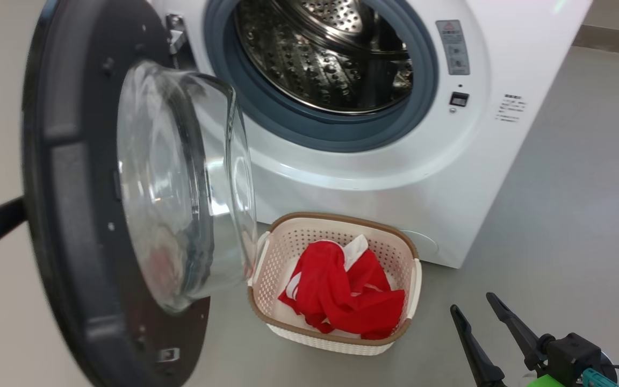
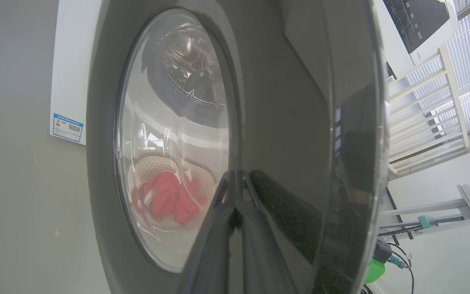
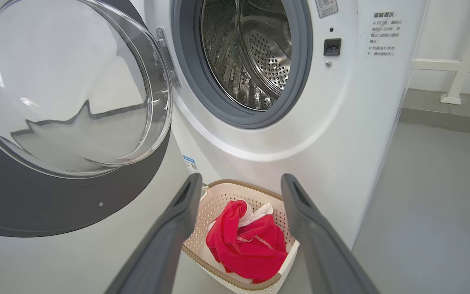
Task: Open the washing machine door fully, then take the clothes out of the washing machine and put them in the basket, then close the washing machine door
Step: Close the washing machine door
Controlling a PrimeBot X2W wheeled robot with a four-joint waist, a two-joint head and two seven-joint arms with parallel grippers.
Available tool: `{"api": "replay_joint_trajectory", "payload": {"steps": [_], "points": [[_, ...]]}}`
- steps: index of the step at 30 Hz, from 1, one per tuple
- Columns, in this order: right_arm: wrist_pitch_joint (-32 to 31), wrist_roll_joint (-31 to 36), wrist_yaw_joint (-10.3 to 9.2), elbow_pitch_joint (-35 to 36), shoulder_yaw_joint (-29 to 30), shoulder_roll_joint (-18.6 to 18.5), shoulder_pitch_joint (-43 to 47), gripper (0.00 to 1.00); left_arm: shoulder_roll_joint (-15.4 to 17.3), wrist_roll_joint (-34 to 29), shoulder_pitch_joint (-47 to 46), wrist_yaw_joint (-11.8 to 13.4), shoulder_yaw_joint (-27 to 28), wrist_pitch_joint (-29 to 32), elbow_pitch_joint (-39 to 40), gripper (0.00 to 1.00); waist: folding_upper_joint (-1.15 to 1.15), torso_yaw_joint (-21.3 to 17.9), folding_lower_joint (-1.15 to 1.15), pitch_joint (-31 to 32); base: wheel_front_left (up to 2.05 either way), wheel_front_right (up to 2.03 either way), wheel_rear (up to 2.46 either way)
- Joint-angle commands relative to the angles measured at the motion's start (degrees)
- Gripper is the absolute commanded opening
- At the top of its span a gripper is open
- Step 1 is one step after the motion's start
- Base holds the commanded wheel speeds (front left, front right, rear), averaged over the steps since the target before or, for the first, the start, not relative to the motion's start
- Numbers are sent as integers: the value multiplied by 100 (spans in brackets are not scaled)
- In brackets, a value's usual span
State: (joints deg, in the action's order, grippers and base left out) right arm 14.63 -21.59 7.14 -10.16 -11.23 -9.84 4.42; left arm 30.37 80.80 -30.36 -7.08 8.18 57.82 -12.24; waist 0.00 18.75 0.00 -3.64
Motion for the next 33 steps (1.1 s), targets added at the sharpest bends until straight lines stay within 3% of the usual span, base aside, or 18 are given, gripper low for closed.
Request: {"api": "replay_joint_trajectory", "payload": {"steps": [1,16,24,33], "points": [[37,-5,35,127,-72,-42,-83,100,187,104,-103,-40,86,-45,321,0,0,-179,0,18,0,0,0],[37,-18,35,135,-54,38,-174,100,-302,-136,-505,-41,-953,-1049,798,0,0,-982,0,-126,0,0,0],[37,-28,35,154,-37,107,-337,100,-498,-348,-981,-41,-1526,-1761,539,0,0,-1454,0,-377,0,0,0],[37,-46,35,180,-8,184,-565,100,-480,-466,-1587,-41,-1811,-2664,109,0,0,-1914,0,-767,0,0,0]]}}
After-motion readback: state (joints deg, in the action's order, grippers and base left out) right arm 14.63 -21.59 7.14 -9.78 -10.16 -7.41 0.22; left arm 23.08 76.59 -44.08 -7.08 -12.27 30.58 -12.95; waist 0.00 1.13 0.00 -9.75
